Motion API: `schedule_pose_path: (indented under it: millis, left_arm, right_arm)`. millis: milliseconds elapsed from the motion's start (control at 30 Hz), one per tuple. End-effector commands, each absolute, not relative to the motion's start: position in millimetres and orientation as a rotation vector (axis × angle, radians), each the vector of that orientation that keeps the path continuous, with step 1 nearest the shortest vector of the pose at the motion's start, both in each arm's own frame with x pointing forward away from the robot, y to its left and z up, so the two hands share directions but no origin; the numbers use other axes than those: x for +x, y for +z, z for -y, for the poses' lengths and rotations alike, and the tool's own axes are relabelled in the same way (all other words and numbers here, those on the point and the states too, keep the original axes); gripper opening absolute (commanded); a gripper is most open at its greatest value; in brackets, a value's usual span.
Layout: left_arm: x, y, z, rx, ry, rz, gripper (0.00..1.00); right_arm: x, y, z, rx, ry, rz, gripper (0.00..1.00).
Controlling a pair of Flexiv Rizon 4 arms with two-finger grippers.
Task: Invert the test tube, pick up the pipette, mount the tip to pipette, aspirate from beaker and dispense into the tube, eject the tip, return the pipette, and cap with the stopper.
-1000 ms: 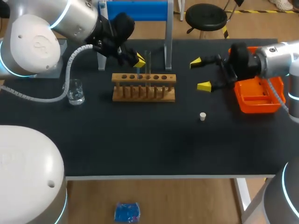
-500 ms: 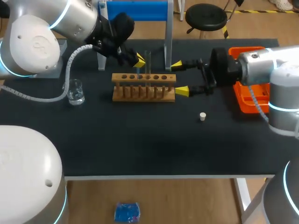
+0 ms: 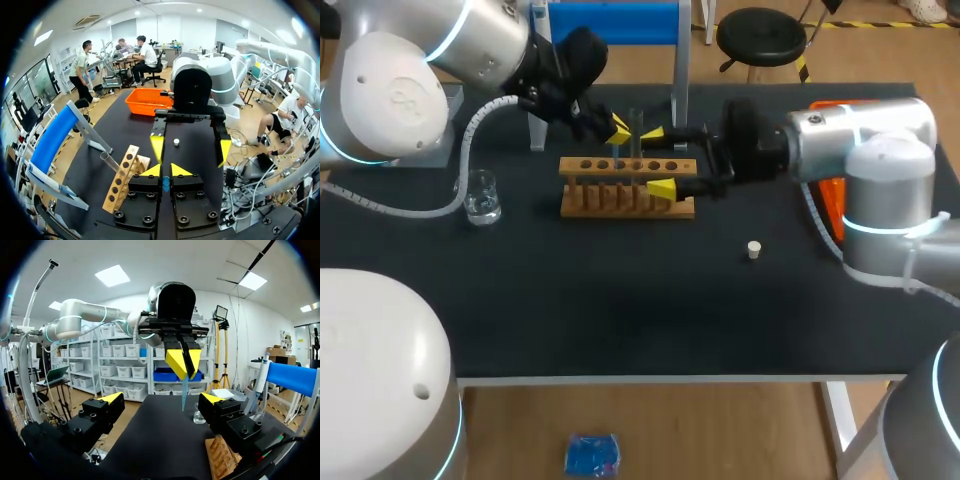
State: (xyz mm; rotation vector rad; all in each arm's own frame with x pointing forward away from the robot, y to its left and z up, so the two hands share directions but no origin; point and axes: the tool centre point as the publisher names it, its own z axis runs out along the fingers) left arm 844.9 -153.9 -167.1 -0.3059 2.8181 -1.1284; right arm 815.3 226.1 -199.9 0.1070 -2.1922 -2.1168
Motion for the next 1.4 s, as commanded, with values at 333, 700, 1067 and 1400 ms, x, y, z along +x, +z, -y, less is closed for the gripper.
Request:
schedule_pose_path:
  millis: [333,700,1067,1400]
  left_arm:
    - [844.7,-166.0,153.3,-0.306,-1.125,-2.822,0.00]
    - [844.7,-166.0,153.3,-0.306,-1.125,-2.822,0.00]
    - [844.7,-166.0,153.3,-0.306,-1.125,-2.822,0.00]
    - [844.7,-166.0,153.3,-0.306,-1.125,-2.822,0.00]
  right_arm:
    - [829.8,-200.8,-265.6,0.092,-2.123,2.165,1.00]
    - [832.9,-202.6,-273.6,0.069,-2.144,2.139,0.84]
    - [835.1,-202.6,-275.6,0.079,-2.145,2.131,0.62]
    - [836.9,-200.7,-280.0,0.095,-2.140,2.130,0.49]
